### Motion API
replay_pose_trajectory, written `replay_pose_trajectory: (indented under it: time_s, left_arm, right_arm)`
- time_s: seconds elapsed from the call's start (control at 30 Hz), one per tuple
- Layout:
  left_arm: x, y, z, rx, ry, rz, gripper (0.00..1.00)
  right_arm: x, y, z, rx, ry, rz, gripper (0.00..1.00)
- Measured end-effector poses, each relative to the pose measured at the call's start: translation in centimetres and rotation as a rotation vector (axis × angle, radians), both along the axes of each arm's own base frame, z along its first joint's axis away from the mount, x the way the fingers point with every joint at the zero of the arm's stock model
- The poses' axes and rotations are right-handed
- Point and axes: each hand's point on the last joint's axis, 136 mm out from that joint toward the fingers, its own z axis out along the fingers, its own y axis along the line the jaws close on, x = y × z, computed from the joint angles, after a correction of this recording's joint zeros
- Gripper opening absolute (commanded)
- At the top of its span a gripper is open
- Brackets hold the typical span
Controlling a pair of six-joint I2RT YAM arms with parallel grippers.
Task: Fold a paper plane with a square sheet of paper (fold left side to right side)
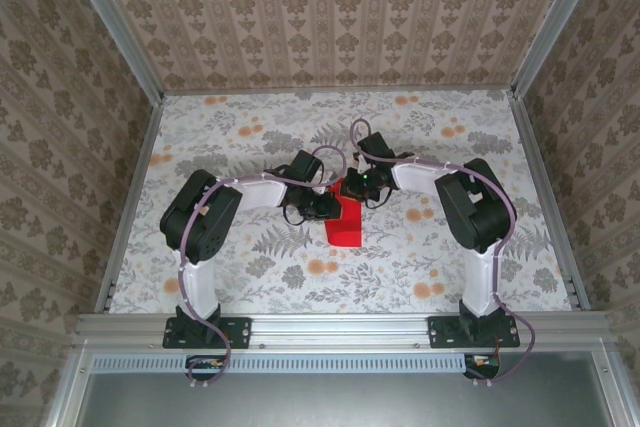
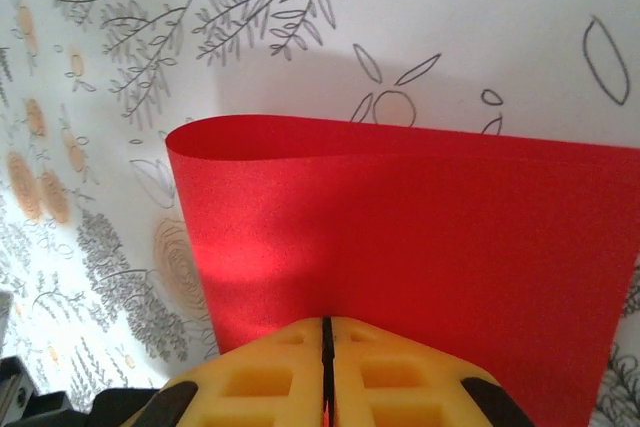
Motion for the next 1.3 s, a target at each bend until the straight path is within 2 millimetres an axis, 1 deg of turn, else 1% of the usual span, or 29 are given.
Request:
replay_pose_trajectory:
  time_s: [0.07, 0.27, 0.5, 0.77, 0.97, 1.1, 1.23, 1.3]
  left_arm:
    - [0.0, 0.0, 0.0, 0.000, 0.000, 0.000, 0.15]
    - [-0.2, 0.0, 0.0, -0.002, -0.002, -0.002, 0.15]
    - [-1.3, 0.6, 0.0, -0.002, -0.006, -0.014, 0.15]
    - [-4.3, 2.0, -0.1, 0.004, 0.010, -0.035, 0.15]
    - [-6.9, 3.0, -0.1, 0.014, 0.039, -0.040, 0.16]
    - [-8.9, 3.6, -0.2, 0.025, 0.063, -0.051, 0.16]
    - [-9.8, 4.1, -0.2, 0.038, 0.082, -0.053, 0.16]
    - [-10.1, 4.4, 0.0, 0.044, 0.094, -0.053, 0.17]
  right_arm:
    - [0.0, -0.1, -0.5, -0.013, 0.015, -0.003, 0.09]
    - [0.1, -0.3, -0.6, -0.037, 0.036, -0.009, 0.08]
    - [-0.2, -0.3, -0.7, -0.055, 0.056, -0.003, 0.08]
    - [-0.3, -0.3, -0.7, -0.060, 0.063, 0.001, 0.08]
    - [-0.3, -0.3, -0.7, -0.062, 0.064, 0.004, 0.08]
    - [-0.2, -0.2, -0.7, -0.063, 0.066, 0.005, 0.08]
    - [-0.1, -0.2, -0.7, -0.064, 0.066, 0.004, 0.08]
    - [-0.1, -0.2, -0.7, -0.064, 0.064, 0.006, 0.08]
